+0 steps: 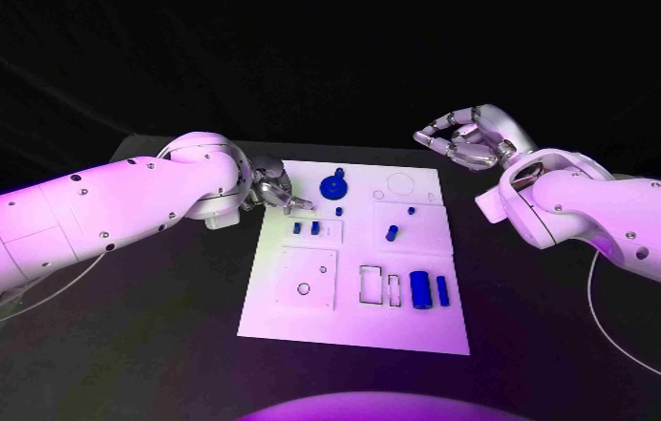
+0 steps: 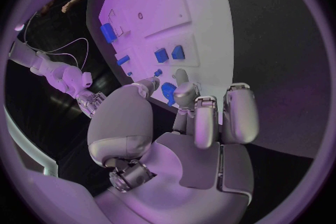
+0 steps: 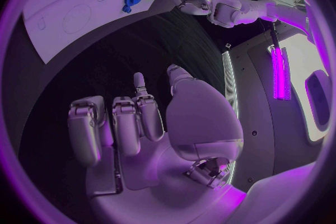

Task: Assemble the parts on the task board

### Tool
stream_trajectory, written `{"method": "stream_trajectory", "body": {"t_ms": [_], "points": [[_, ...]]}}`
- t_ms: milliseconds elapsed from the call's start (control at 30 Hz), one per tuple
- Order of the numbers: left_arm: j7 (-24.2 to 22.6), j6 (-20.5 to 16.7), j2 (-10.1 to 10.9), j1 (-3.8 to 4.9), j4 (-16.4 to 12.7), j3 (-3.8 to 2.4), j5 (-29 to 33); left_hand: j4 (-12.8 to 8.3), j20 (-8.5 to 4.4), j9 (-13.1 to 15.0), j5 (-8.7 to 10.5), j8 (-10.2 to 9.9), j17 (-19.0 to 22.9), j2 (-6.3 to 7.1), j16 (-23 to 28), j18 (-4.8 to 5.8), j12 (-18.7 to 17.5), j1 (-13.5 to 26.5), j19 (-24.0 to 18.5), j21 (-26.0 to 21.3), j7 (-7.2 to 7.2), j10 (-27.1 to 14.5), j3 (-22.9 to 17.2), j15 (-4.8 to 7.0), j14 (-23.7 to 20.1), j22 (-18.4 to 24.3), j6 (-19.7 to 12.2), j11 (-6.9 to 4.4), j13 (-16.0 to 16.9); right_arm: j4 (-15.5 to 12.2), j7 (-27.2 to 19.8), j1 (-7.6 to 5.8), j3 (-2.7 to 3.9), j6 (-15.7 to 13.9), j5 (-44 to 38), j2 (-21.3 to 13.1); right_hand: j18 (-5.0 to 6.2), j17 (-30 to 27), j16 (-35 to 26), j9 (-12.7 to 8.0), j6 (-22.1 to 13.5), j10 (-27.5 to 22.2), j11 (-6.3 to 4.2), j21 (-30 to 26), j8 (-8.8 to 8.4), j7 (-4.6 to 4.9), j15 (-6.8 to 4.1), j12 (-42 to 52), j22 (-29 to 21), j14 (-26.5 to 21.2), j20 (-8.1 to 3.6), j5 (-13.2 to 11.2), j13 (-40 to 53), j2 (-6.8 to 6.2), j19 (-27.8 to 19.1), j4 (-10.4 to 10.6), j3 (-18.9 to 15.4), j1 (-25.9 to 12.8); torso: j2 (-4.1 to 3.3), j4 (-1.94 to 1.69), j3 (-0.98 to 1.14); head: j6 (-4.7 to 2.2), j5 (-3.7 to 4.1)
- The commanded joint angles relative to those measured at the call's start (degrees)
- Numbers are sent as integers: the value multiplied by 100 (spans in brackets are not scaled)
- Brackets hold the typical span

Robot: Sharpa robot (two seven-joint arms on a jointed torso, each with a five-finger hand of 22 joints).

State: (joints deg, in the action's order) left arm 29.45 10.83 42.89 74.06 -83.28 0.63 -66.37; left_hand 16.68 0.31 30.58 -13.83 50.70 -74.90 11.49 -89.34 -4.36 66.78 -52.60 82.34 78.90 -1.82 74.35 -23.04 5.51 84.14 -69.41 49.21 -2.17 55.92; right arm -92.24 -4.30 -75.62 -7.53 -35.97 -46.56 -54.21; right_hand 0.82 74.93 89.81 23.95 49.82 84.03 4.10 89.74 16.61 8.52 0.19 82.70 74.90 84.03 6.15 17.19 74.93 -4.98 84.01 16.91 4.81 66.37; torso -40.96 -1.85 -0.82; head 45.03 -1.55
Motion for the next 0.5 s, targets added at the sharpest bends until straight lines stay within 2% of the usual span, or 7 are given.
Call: {"method": "stream_trajectory", "body": {"t_ms": [33, 67, 133, 200, 267, 367, 500], "points": [[-364, -727, -18, 12, -29, -7, 329, -22, 52, -72, -33, -166, -923, -27, 285, -138, -881, -440, -370, -514, -174, -844, 16, -122, 384, 783, -441, 161, -1092, 4, -63, 6, 0, 33, -4, -2, -82, 1507, 19, -2, -35, 42, -27, 26, 21, -4, -48, -20, 1510, 597, -48, 19, 930, 20, 599, -9, -44, -52, -6, 1, -7, -13, 15], [-506, -833, -35, 13, -22, -4, 383, -47, 138, -122, -49, -278, -339, -22, 688, -298, -1364, -769, -811, -1134, -322, -1409, -20, -238, 119, 1679, -723, 289, -1625, 6, -66, 7, 0, 32, -1, -4, -82, 1507, 19, -2, -36, 8, -28, 26, 21, -3, -48, -65, 1510, 597, -48, 21, 895, 23, 599, -10, -44, -52, -4, -3, -6, -24, 29], [-983, -1159, -96, 12, 8, 34, 472, -111, 306, -247, -53, -486, 174, 31, 1082, -378, -1663, -1377, -1116, -1595, -542, -1898, -127, -437, -202, 2231, -1114, 524, -1806, 10, -75, 9, 0, 33, 4, -7, -82, 1501, 16, -3, -39, -8, -28, 26, 21, -3, -48, -87, 1510, 595, -48, 30, 879, 34, 599, -15, -45, -47, 2, -11, -9, -38, 58], [-1537, -1553, -165, 3, 54, 97, 486, -285, 470, -489, -53, -761, 1133, 58, 1831, -604, -2100, -2120, -1812, -2597, -699, -2249, -420, -573, -886, 3472, -1231, 676, -2162, 15, -82, 11, 0, 35, 9, -7, -82, 1473, 1, -7, -47, -55, -29, 26, 29, -4, -49, -151, 1510, 588, -49, 110, 831, 58, 599, -33, -41, 48, 2, -7, -9, -45, 72], [-2112, -1971, -242, -22, 109, 154, 385, -468, 512, -713, -46, -992, 1502, 176, 2104, -603, -2471, -2552, -1724, -2592, -701, -2247, -650, -588, -1112, 3430, -1028, 662, -2530, 18, -88, 13, 0, 37, 13, -6, -76, 1420, -27, -9, -50, -104, -30, 5, 33, -4, -50, -218, 1498, 573, -49, 147, 779, 61, 589, -35, -43, 87, -6, -3, -11, -61, 86], [-2673, -2342, -322, -54, 166, 206, 134, -600, 543, -1067, -22, -1459, 2247, 327, 2688, -623, -3052, -2762, -1781, -2710, -735, -2145, -807, -629, -1512, 3546, -831, 708, -3094, 23, -95, 16, -1, 38, 19, -3, -68, 1403, -36, -11, -52, -121, -31, -26, 36, -5, -51, -243, 1481, 568, -50, 168, 761, 65, 574, -34, -45, 110, -16, 8, -13, -76, 98], [-3239, -2660, -426, -114, 231, 260, -608, -754, 551, -1303, -32, -1822, 2585, 423, 2889, -623, -3511, -2824, -1787, -2713, -743, -2155, -825, -647, -1587, 3537, -772, 718, -3517, 26, -102, 24, -3, 38, 28, 2, -64, 1394, -41, -11, -53, -129, -32, -41, 37, -4, -52, -254, 1472, 566, -50, 180, 752, 66, 567, -33, -46, 120, -9, 9, -4, -91, 114]]}}
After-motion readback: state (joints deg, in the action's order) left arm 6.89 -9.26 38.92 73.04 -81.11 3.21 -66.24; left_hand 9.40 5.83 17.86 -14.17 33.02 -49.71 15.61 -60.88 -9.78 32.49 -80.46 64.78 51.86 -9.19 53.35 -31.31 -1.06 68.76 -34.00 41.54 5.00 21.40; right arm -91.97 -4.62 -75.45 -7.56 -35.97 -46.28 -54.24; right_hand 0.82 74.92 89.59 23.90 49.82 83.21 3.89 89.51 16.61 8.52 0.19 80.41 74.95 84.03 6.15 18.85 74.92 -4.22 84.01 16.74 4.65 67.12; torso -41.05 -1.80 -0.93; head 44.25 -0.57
